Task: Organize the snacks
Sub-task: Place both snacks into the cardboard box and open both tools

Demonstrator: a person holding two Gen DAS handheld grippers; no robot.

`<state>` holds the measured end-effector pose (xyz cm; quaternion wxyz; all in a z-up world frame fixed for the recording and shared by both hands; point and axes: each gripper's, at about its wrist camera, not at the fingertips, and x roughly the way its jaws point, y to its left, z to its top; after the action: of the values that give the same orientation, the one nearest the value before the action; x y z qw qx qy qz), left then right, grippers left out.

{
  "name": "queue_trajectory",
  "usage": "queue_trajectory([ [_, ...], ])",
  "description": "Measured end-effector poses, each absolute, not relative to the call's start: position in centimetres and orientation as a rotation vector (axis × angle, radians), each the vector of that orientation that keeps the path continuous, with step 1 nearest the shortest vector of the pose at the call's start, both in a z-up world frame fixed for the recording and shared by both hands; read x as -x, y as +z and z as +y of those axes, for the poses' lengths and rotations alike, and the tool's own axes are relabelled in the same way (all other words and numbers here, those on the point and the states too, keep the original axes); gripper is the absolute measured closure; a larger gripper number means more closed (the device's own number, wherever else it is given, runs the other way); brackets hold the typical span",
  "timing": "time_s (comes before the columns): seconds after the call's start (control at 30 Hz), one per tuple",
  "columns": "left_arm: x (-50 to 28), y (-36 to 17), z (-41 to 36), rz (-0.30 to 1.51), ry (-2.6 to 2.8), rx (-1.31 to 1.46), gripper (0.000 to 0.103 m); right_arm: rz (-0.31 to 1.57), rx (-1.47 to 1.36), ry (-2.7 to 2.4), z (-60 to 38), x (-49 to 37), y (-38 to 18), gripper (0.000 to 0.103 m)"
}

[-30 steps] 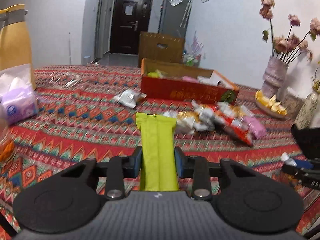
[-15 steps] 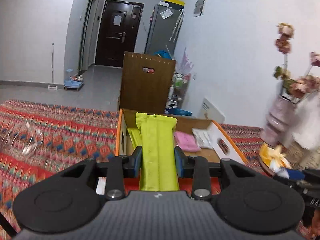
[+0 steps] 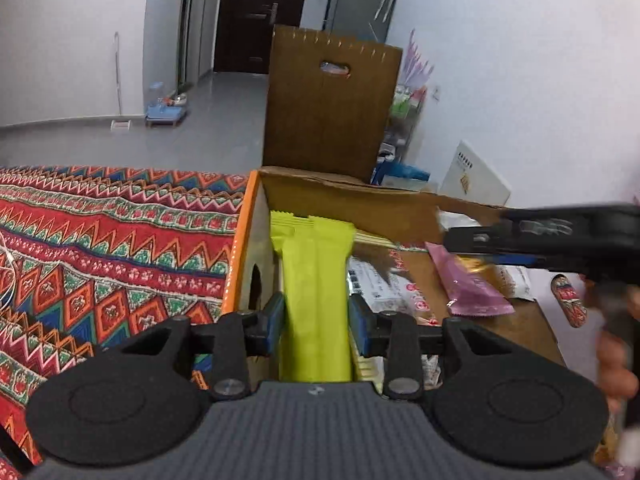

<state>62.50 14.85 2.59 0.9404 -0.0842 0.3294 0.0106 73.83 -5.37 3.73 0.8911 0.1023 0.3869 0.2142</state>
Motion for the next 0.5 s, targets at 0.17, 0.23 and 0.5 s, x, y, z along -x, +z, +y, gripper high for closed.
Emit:
queue_trajectory([
  [0.17,-61.4,3.0,14.6,0.592,0.013,0.086,0.037,0.821,-0.179,0.354,-3.8,-76.1,1.7,0.04],
  [0.23,-61.2,3.3,15.2,0.593,-0.006,0.103,0.037,0.805,-0.201,0.358,-3.9,-75.9,1.9,0.041],
  [0.5,-58.6,6.6,15.7,0.565,0.013,0.128,0.03,0.761,-0.154,0.376,-6.5,-71.4,5.1,0.038],
])
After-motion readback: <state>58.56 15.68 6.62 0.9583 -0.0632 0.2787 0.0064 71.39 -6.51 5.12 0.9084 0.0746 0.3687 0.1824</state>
